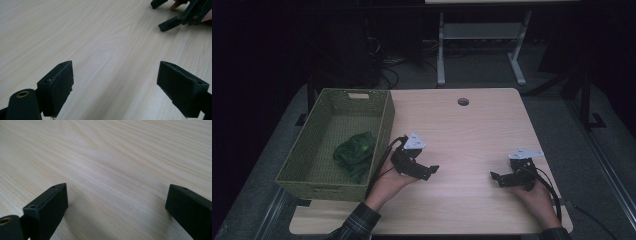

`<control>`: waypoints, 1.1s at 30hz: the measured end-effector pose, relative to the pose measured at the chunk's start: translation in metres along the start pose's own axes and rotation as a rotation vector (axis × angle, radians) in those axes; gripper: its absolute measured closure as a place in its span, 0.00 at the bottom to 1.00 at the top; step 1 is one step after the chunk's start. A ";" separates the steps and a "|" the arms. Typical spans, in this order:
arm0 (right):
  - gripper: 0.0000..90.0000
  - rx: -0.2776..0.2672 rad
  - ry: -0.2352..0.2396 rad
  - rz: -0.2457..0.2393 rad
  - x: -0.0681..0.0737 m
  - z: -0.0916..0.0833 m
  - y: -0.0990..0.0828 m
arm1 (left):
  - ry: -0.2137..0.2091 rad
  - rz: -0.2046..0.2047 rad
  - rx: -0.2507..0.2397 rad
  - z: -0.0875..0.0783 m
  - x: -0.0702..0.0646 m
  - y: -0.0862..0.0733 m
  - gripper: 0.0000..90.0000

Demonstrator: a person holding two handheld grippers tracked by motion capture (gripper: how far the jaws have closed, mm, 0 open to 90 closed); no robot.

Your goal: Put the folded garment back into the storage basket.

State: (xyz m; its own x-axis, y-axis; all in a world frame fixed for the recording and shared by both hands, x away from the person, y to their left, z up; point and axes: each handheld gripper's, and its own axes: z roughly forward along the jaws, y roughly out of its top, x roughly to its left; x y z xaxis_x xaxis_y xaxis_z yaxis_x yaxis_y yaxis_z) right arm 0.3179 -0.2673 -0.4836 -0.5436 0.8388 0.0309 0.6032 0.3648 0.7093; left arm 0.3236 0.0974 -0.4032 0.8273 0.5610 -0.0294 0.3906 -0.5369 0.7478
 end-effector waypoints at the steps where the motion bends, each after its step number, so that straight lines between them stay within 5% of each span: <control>1: 0.04 0.000 0.000 0.000 0.000 0.000 0.000 | 0.006 0.011 0.012 0.004 -0.001 -0.003 0.14; 13: 0.04 0.000 0.000 0.000 0.000 0.000 0.000 | 0.037 0.002 0.073 0.044 -0.002 -0.030 0.14; 33: 0.04 0.000 0.000 0.000 0.000 0.000 0.000 | 0.039 0.005 0.072 0.059 -0.003 -0.045 0.14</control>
State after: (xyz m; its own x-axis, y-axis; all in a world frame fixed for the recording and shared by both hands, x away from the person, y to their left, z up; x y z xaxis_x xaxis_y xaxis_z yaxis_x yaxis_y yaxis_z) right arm 0.3179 -0.2673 -0.4837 -0.5433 0.8390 0.0310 0.6032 0.3644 0.7095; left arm 0.3275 0.0830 -0.4761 0.8132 0.5820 0.0012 0.4160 -0.5827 0.6982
